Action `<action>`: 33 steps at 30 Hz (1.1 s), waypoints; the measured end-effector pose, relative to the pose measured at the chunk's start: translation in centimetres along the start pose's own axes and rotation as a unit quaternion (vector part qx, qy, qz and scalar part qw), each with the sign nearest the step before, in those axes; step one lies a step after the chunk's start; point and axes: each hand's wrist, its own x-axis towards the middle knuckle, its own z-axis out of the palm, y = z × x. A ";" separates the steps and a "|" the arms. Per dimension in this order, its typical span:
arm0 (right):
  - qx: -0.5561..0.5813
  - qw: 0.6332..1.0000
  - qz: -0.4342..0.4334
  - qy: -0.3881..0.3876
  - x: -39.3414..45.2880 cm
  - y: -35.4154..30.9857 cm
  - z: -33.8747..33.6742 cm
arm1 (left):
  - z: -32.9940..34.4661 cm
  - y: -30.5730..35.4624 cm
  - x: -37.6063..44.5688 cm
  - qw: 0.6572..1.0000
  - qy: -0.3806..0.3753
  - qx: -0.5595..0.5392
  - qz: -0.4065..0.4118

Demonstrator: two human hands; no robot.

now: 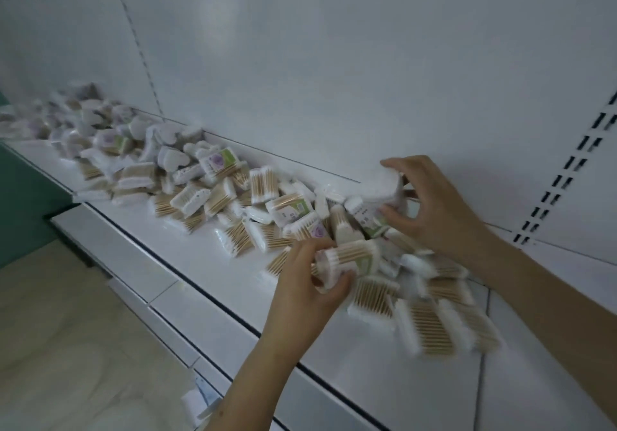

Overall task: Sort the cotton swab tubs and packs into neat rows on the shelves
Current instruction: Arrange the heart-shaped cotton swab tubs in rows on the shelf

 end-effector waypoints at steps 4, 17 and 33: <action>0.012 0.997 0.059 0.043 -2.2 -0.7 -2.2 | 0.2 1.2 -0.3 0.999 0.022 -0.033 0.015; -0.018 0.955 0.211 0.206 -20.2 -0.1 -16.8 | 12.9 11.3 -5.3 0.978 -0.122 -0.161 0.058; -0.091 0.881 0.317 0.340 -45.4 6.5 -39.1 | 40.2 28.2 -14.8 0.925 -0.291 -0.082 0.228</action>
